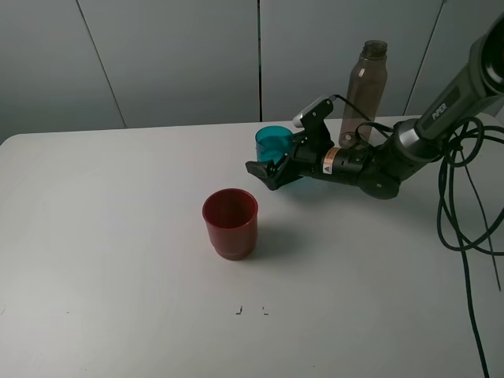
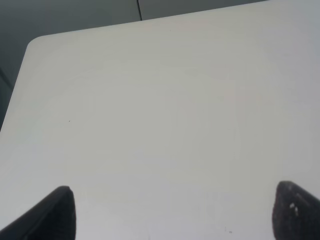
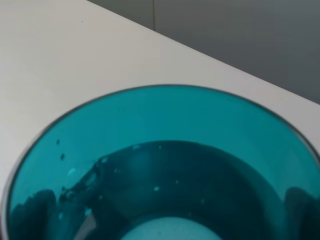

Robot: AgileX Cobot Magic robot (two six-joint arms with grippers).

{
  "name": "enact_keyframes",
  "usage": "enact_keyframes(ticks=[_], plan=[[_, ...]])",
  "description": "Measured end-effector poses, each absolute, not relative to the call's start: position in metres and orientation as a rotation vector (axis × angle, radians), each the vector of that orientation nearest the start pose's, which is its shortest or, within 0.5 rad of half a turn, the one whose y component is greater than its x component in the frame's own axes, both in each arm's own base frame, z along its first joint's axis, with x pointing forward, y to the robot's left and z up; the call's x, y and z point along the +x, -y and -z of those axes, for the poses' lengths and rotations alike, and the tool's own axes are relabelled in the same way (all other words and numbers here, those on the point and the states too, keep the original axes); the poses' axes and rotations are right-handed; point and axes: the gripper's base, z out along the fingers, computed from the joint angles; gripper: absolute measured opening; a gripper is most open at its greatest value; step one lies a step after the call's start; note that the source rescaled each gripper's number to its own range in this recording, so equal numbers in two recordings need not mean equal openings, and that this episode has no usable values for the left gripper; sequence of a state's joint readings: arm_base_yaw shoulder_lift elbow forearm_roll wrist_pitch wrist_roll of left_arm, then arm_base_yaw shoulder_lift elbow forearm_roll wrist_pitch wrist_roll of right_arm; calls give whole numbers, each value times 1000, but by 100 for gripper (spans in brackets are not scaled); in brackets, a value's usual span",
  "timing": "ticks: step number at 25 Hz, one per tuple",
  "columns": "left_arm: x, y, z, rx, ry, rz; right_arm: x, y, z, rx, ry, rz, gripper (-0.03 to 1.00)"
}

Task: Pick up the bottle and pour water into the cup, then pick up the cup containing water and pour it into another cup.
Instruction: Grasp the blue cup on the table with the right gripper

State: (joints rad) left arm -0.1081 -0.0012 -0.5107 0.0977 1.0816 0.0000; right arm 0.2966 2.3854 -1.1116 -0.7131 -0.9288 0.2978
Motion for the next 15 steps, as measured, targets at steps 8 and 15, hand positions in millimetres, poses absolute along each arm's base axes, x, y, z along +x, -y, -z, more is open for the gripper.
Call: enact_keyframes(ticks=[8,15], plan=[[-7,-9,-279,104,-2047,-50,386,-169,-37,-821,-1742,-611,5],[-7,-9,-279,104,-2047,-50,386,-169,-37,-823,-1741,-610,5]])
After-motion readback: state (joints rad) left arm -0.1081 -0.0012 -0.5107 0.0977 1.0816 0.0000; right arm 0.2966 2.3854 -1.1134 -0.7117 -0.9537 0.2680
